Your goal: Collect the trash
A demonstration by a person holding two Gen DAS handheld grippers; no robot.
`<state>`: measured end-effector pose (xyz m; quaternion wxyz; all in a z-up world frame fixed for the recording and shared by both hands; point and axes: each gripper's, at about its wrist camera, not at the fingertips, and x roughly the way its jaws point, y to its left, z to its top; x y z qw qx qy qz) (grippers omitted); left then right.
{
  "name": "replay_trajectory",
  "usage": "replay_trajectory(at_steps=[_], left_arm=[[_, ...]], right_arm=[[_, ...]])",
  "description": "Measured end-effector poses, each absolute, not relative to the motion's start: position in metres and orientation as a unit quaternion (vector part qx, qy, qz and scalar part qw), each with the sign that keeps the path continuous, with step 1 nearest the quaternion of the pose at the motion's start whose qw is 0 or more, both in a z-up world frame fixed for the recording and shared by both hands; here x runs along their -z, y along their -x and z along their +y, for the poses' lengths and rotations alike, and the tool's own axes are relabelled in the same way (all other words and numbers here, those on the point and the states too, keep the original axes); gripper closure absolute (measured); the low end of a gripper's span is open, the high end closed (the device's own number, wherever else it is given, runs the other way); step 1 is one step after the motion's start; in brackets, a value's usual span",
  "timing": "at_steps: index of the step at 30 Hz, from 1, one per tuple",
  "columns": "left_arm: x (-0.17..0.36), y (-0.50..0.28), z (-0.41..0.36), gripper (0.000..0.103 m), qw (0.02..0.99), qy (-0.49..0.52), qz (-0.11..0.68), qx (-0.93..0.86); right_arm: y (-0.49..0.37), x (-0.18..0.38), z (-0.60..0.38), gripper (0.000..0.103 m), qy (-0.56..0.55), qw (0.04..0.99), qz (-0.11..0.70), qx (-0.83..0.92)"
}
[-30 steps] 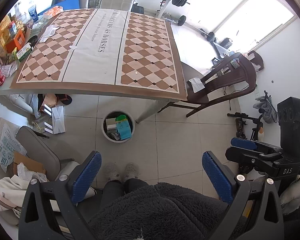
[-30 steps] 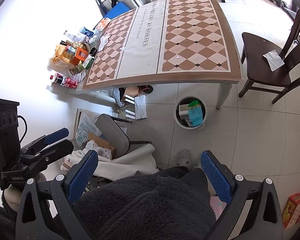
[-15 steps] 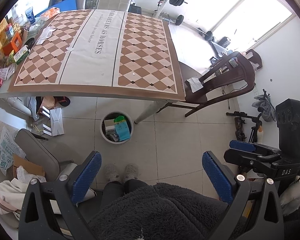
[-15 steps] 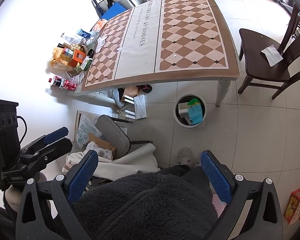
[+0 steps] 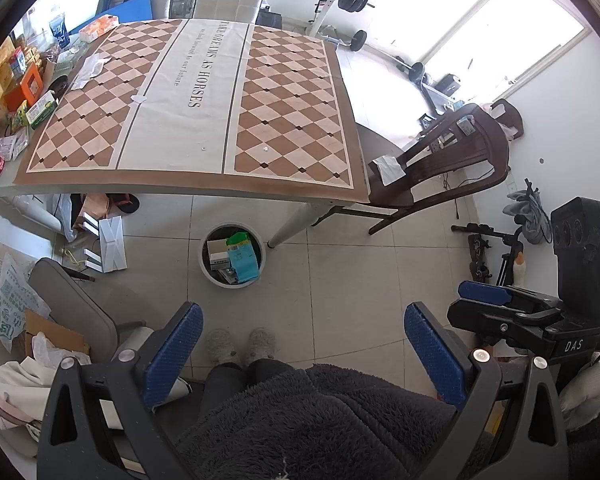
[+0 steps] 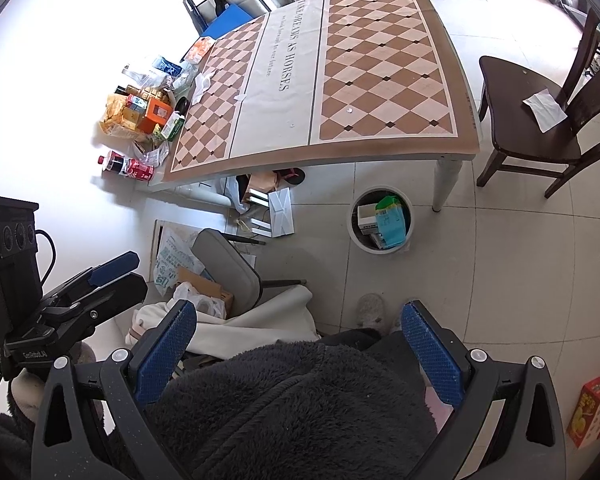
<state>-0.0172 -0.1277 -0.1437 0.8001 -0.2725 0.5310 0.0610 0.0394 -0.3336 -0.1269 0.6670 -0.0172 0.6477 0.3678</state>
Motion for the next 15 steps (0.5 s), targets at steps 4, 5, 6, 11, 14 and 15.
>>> replay_trajectory(at_steps=[4, 5, 6, 11, 14, 15], left_arm=[[0.1434, 0.0136, -0.1296, 0.000, 0.800, 0.272, 0.532, -0.060], [0.1434, 0.0136, -0.1295, 0.000, 0.800, 0.272, 0.532, -0.060], [0.1434, 0.0134, -0.1296, 0.000, 0.800, 0.272, 0.531, -0.061], [0.1437, 0.0142, -0.1297, 0.000, 0.800, 0.272, 0.532, -0.060], [0.1433, 0.0137, -0.1301, 0.000, 0.800, 0.271, 0.532, -0.059], [0.1433, 0.0140, -0.1298, 0.000, 0.800, 0.271, 0.532, -0.060]], right_arm=[[-0.0364, 0.1268, -0.3308, 0.000, 0.014, 0.666, 0.650, -0.366], [-0.0358, 0.1269, -0.3312, 0.000, 0.013, 0.666, 0.650, -0.366], [-0.0341, 0.1272, -0.3316, 0.000, 0.013, 0.666, 0.650, -0.366], [-0.0349, 0.1269, -0.3303, 0.000, 0.011, 0.667, 0.650, -0.365], [-0.0323, 0.1286, -0.3323, 0.000, 0.012, 0.666, 0.650, -0.365], [-0.0323, 0.1287, -0.3325, 0.000, 0.011, 0.666, 0.651, -0.365]])
